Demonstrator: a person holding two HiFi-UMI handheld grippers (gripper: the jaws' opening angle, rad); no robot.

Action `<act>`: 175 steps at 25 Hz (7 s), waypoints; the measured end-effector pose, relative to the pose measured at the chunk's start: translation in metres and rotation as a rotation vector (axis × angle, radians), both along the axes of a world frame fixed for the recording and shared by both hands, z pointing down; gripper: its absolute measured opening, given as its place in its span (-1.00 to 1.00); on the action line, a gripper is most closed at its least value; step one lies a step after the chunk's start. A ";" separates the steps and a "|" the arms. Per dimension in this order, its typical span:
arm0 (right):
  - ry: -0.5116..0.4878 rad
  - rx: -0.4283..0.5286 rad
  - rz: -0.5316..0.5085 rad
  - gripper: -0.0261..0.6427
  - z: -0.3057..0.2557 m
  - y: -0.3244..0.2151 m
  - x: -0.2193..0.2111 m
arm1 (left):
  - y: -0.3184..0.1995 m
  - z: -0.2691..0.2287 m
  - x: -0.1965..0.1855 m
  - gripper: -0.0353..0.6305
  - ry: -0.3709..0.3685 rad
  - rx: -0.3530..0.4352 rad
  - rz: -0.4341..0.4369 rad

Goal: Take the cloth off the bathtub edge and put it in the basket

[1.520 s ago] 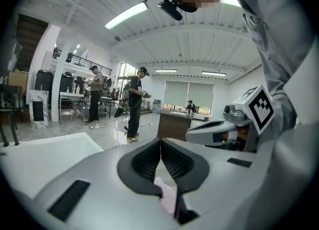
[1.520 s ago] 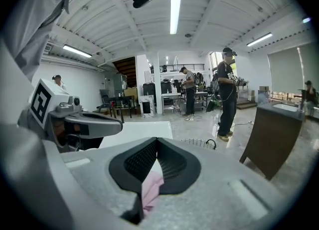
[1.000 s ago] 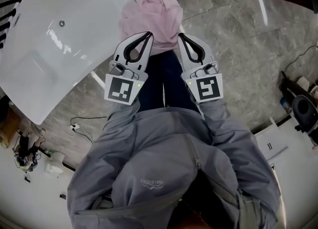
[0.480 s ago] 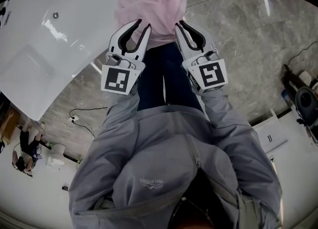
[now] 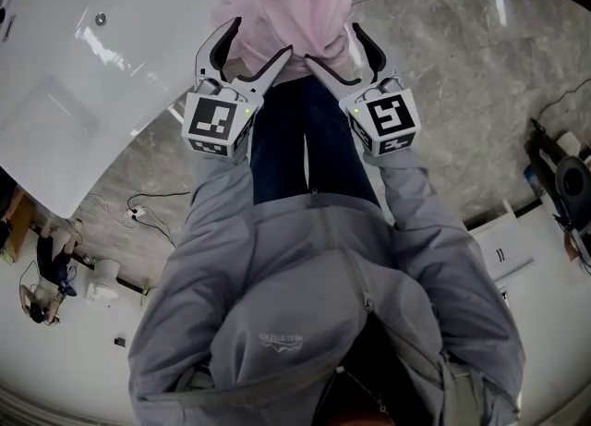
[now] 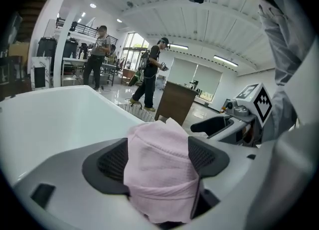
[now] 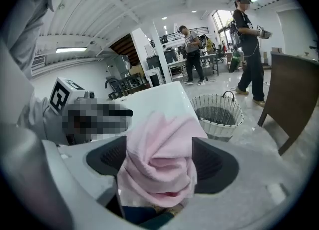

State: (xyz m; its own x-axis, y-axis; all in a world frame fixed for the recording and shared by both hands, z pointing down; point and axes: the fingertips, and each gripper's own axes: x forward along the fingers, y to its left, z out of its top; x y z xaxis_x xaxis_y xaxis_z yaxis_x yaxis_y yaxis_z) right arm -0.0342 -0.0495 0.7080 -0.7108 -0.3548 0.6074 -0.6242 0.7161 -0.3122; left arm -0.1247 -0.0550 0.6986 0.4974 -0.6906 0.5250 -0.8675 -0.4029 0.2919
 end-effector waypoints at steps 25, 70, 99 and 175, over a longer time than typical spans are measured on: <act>0.102 -0.376 -0.186 0.53 0.123 0.017 -0.024 | 0.013 0.092 0.007 0.24 -0.180 -0.361 0.268; 0.053 -0.152 -0.185 -0.63 -0.118 0.042 -0.022 | 0.034 -0.112 0.041 -0.53 -0.084 -0.251 0.329; -0.007 0.298 0.075 -0.64 -0.334 0.019 0.022 | 0.010 -0.328 0.088 -0.54 -0.013 0.259 0.488; -0.165 0.329 -0.582 -0.64 -0.311 -0.418 0.053 | -0.405 -0.311 0.114 -0.55 -0.140 0.262 -0.324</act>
